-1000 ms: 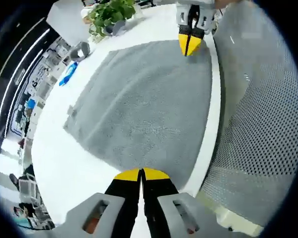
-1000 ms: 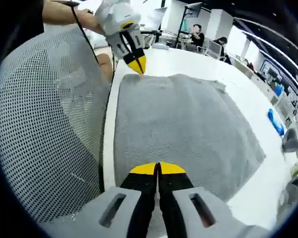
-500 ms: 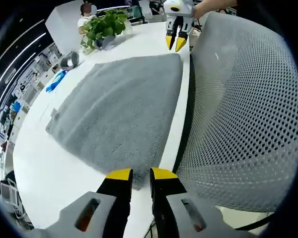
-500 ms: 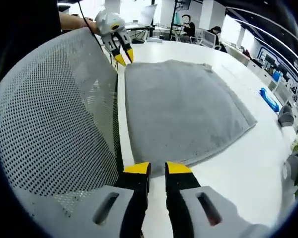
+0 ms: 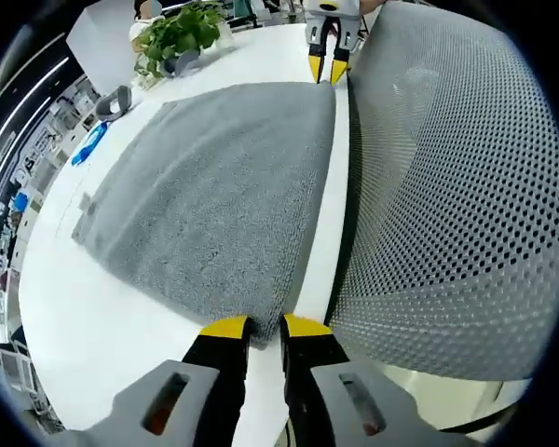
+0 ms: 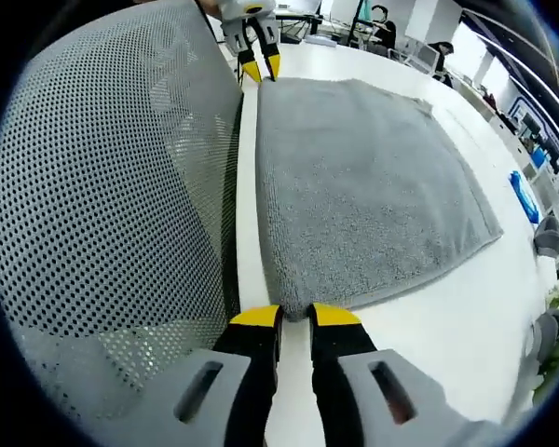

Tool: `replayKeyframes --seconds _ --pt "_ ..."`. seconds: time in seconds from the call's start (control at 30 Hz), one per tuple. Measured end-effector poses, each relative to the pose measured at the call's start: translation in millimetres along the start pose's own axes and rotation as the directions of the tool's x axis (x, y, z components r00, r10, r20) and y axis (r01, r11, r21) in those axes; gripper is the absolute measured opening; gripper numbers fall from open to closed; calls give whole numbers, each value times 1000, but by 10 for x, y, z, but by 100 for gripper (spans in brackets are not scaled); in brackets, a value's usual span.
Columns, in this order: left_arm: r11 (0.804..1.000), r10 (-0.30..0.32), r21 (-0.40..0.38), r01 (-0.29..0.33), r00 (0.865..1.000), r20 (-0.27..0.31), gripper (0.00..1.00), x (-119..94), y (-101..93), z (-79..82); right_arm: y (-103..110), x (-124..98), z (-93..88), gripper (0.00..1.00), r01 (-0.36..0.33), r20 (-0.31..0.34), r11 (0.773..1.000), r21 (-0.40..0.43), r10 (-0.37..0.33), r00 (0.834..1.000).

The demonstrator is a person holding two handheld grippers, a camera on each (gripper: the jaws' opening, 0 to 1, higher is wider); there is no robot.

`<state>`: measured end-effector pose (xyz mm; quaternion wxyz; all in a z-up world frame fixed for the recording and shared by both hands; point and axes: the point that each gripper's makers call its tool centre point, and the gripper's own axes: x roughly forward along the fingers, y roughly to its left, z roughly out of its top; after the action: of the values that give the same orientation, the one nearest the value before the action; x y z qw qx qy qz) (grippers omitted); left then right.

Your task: Fold the towel on the table until its edges align and the towel forms a compact rectangular stack.

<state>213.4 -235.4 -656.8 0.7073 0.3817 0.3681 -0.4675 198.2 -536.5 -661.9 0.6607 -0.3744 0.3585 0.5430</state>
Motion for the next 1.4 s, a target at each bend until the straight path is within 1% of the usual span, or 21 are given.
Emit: replayKeyframes --seconds 0.07,0.2,0.27,0.3,0.4,0.5,0.53,0.57,0.6,0.63,0.67,0.7,0.77,0.8,0.87,0.97,1.1,1.17,1.27,1.3,1.4 --pt "1000 -7 0 7 1000 -5 10 13 1 -6 -25 -9 -2 7 6 -4 1000 0 -6 1000" --pt "1000 -3 -23 3 1000 -14 5 27 35 5 -61 -17 3 3 6 23 995 99 -9 1000" --pt "999 -2 -41 2 1000 -8 3 15 28 15 -65 -28 0 1 2 36 988 156 -7 999" --pt "999 3 -35 -3 1000 -4 2 6 27 19 -79 -54 18 1 0 57 983 182 -11 998" --pt "999 30 -46 -29 999 24 2 -56 33 53 -119 -132 54 1 0 104 968 250 -27 994" --pt "991 94 -108 -84 992 86 2 -165 108 138 -204 -244 127 1 22 163 952 306 -76 984" --pt "989 103 -116 -91 990 97 2 -184 120 157 -223 -271 136 1 26 171 948 318 -84 982" --pt "984 127 -141 -109 984 126 2 -239 154 203 -250 -301 145 1 37 178 945 325 -99 979" --pt "980 143 -159 -120 980 142 2 -275 176 228 -287 -342 164 1 52 191 940 337 -122 974" --pt "976 158 -173 -131 975 157 2 -310 199 257 -293 -354 171 1 56 194 939 339 -128 973" --pt "970 195 -184 -161 963 185 2 -375 256 314 -324 -394 186 1 72 203 935 348 -150 968" --pt "963 213 -209 -170 956 201 2 -424 283 351 -351 -426 193 1 88 204 932 350 -168 964" --pt "956 238 -227 -187 945 226 1 -494 325 412 -384 -476 215 0 104 210 927 361 -190 959" --pt "949 259 -245 -201 936 239 1 -550 360 455 -422 -523 245 0 121 223 921 371 -215 951" --pt "939 287 -266 -217 922 260 1 -629 409 505 -467 -602 292 0 140 237 913 384 -244 940" --pt "929 318 -277 -243 909 270 2 -724 467 548 -571 -711 327 0 173 256 894 413 -296 920" --pt "915 362 -291 -279 886 291 2 -854 548 633 -702 -869 391 0 205 291 867 454 -362 886" --pt "909 383 -292 -298 874 299 2 -914 582 683 -739 -933 426 0 215 299 857 467 -382 874" --pt "902 401 -295 -314 863 308 2 -968 613 727 -765 -992 473 0 232 306 852 470 -404 862" --pt "900 407 -303 -315 857 317 2 -992 624 748 -773 -1021 495 0 242 308 849 470 -415 856" --pt "891 426 -310 -332 847 317 2 -1029 646 766 -796 -1081 508 0 261 312 838 479 -441 842"
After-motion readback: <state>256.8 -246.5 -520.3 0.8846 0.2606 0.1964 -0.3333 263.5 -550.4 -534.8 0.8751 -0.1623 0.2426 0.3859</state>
